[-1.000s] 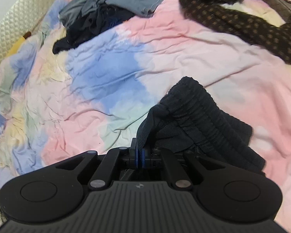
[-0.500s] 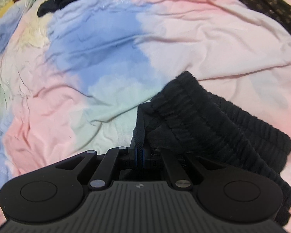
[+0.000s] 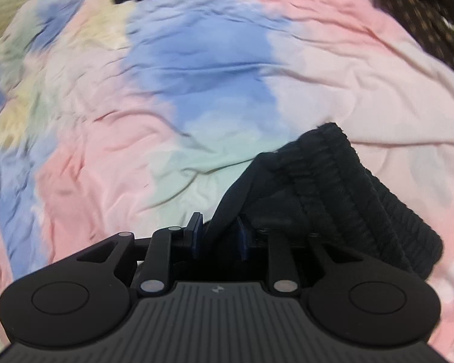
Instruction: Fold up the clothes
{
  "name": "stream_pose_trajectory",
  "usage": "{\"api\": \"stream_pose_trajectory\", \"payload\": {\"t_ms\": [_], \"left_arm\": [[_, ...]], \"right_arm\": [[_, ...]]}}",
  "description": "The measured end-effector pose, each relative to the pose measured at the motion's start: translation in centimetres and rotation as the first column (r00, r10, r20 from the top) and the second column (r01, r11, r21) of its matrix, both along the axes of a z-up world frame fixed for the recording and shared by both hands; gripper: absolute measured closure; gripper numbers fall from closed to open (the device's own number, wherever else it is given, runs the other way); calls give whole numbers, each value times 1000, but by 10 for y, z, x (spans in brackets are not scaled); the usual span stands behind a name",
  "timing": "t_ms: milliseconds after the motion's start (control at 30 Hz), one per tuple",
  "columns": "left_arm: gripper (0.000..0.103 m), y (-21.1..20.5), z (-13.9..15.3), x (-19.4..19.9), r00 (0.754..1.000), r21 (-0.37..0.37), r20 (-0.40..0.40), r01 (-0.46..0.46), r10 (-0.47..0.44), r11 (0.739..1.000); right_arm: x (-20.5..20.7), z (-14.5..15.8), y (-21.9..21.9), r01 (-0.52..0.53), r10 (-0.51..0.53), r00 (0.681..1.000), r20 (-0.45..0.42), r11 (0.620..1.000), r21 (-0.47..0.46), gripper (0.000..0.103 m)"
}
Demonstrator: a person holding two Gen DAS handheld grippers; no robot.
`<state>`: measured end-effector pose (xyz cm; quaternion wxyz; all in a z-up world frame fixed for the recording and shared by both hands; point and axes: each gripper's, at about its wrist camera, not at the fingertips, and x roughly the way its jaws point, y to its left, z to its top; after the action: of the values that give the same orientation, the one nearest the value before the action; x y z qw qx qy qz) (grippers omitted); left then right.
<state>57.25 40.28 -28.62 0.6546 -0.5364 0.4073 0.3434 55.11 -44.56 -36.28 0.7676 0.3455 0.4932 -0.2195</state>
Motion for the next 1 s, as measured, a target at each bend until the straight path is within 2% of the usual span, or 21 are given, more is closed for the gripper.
{"api": "stream_pose_trajectory", "payload": {"t_ms": [133,267,400,533,667,800,900,1000], "left_arm": [[43,11,13,-55,990,-43,111,-84,89,996],[36,28,25,-115,967,-72,193,-155,166,985],[34,50,22,-172,949,-105,210,-219,237,970],[34,63,7,-217,930,-157,209,-275,304,949],[34,79,-15,-241,915,-207,215,-299,342,932],[34,88,-49,-250,905,-256,222,-305,363,917],[35,92,-72,-245,900,-290,242,-288,361,913],[37,93,-87,-232,884,-315,275,-288,378,904]], "right_arm": [[-12,22,22,-77,77,997,10,997,-24,77],[-29,48,49,-146,148,989,24,987,-68,77],[-47,69,71,-178,181,983,29,980,-86,77],[-67,87,92,-192,196,980,27,977,-94,77],[-90,102,116,-194,196,980,19,977,-92,76],[-111,113,141,-207,208,978,0,974,-98,76],[-122,122,159,-241,241,970,-20,963,-120,76],[-128,131,175,-283,280,959,-39,948,-145,75]]}}
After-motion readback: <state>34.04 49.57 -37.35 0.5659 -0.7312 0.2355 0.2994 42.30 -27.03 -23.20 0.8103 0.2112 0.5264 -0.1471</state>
